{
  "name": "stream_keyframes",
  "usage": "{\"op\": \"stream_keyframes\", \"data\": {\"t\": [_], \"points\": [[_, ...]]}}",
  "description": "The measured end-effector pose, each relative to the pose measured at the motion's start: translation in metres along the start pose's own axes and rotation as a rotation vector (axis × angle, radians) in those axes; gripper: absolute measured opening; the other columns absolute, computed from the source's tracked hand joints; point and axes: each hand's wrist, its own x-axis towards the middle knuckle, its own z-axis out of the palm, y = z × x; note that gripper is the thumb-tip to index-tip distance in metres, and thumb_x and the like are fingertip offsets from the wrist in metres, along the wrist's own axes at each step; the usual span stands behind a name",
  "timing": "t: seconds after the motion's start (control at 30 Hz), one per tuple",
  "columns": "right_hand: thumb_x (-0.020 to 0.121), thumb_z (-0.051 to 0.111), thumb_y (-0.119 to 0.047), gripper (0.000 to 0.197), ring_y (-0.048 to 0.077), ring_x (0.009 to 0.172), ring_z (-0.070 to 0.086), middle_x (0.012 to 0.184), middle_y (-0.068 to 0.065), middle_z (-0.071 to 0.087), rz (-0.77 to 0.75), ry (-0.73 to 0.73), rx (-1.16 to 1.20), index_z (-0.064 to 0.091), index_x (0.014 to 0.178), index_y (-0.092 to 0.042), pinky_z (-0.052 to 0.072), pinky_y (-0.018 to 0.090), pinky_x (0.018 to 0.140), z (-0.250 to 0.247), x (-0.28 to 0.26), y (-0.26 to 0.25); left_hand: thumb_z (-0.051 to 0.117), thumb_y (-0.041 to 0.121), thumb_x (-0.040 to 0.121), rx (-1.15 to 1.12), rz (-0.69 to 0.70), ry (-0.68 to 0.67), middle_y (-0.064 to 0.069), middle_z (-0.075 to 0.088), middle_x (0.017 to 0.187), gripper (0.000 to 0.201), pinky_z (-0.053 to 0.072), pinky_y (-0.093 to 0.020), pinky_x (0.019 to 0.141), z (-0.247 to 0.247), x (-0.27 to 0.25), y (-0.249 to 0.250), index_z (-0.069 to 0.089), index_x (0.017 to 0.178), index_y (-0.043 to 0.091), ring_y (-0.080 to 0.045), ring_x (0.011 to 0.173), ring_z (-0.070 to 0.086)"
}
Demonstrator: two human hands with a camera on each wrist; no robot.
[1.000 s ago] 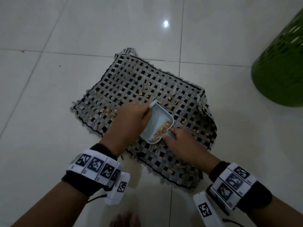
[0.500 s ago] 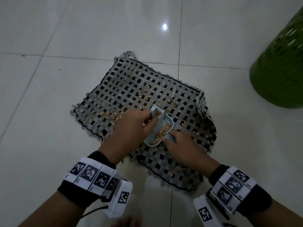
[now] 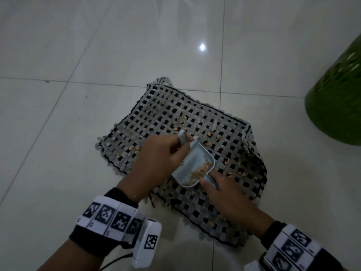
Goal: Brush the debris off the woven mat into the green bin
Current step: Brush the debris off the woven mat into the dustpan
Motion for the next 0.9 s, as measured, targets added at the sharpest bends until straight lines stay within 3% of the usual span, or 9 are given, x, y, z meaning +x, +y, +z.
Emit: {"op": "stream_keyframes", "data": {"t": [0.1, 0.23, 0.37, 0.47, 0.57, 0.7, 0.83, 0.9], "points": [[0.101, 0.046, -0.041, 0.032, 0.007, 0.045, 0.039, 0.06, -0.001, 0.051, -0.001, 0.023, 0.055, 0.062, 0.102, -0.014, 0.034, 0.021, 0.045, 0.002, 0.002, -0.006, 0.065, 0.028, 0.095, -0.115, -0.132, 0.065, 0.013, 0.073, 0.085, 0.018, 0.06, -0.022, 0.063, -0.02, 0.011, -0.004, 0.075, 0.11, 0.024, 0.003, 0.074, 0.07], [0.103, 0.046, -0.036, 0.029, 0.008, 0.049, 0.038, 0.062, -0.003, 0.047, -0.031, 0.036, 0.109, 0.059, 0.09, -0.013, 0.033, 0.021, 0.046, -0.001, 0.012, -0.024, 0.064, 0.022, 0.097, -0.196, -0.225, 0.156, 0.012, 0.074, 0.091, 0.015, 0.057, -0.015, 0.064, -0.044, 0.031, -0.012, 0.074, 0.109, 0.023, 0.002, 0.078, 0.071], [0.103, 0.045, -0.037, 0.033, 0.007, 0.043, 0.033, 0.06, -0.001, 0.045, -0.024, 0.046, 0.085, 0.058, 0.094, -0.007, 0.029, 0.018, 0.04, 0.0, 0.037, -0.04, 0.061, 0.027, 0.098, -0.074, -0.202, 0.236, 0.009, 0.074, 0.091, 0.017, 0.061, -0.025, 0.069, -0.061, 0.062, -0.032, 0.073, 0.109, 0.022, 0.0, 0.081, 0.07], [0.104, 0.045, -0.037, 0.03, 0.005, 0.04, 0.034, 0.064, -0.002, 0.048, -0.021, 0.028, 0.09, 0.059, 0.102, -0.011, 0.03, 0.017, 0.04, 0.004, 0.06, -0.049, 0.058, 0.029, 0.099, 0.091, -0.137, 0.268, 0.007, 0.072, 0.087, 0.016, 0.053, -0.016, 0.062, -0.064, 0.083, -0.052, 0.071, 0.108, 0.023, 0.001, 0.072, 0.065], [0.104, 0.046, -0.036, 0.029, 0.01, 0.047, 0.04, 0.068, 0.002, 0.054, -0.046, 0.034, 0.074, 0.06, 0.106, -0.011, 0.031, 0.016, 0.04, 0.01, 0.084, -0.053, 0.056, 0.027, 0.101, 0.206, -0.098, 0.24, 0.005, 0.071, 0.088, 0.019, 0.044, -0.008, 0.059, -0.06, 0.102, -0.074, 0.07, 0.111, 0.019, -0.006, 0.067, 0.061], [0.103, 0.046, -0.038, 0.03, 0.014, 0.05, 0.039, 0.069, 0.005, 0.053, -0.021, 0.037, 0.073, 0.061, 0.102, -0.012, 0.032, 0.018, 0.039, 0.02, 0.106, -0.053, 0.054, 0.025, 0.102, 0.282, -0.06, 0.15, -0.002, 0.074, 0.088, 0.018, 0.054, -0.035, 0.066, -0.05, 0.118, -0.1, 0.068, 0.112, 0.019, -0.016, 0.069, 0.065], [0.103, 0.047, -0.039, 0.033, 0.013, 0.048, 0.037, 0.062, 0.001, 0.047, 0.01, 0.049, 0.069, 0.059, 0.09, -0.011, 0.031, 0.021, 0.04, 0.024, 0.112, -0.049, 0.053, 0.024, 0.102, 0.309, -0.07, 0.07, -0.004, 0.074, 0.094, 0.02, 0.051, -0.03, 0.068, -0.038, 0.123, -0.108, 0.068, 0.113, 0.017, -0.02, 0.076, 0.066], [0.102, 0.048, -0.039, 0.033, 0.014, 0.049, 0.037, 0.062, 0.001, 0.046, 0.02, 0.049, 0.077, 0.061, 0.092, -0.01, 0.031, 0.02, 0.04, 0.026, 0.111, -0.048, 0.053, 0.023, 0.102, 0.311, -0.082, 0.043, -0.005, 0.074, 0.093, 0.021, 0.048, -0.027, 0.066, -0.036, 0.122, -0.107, 0.07, 0.112, 0.014, -0.018, 0.073, 0.064]]}}
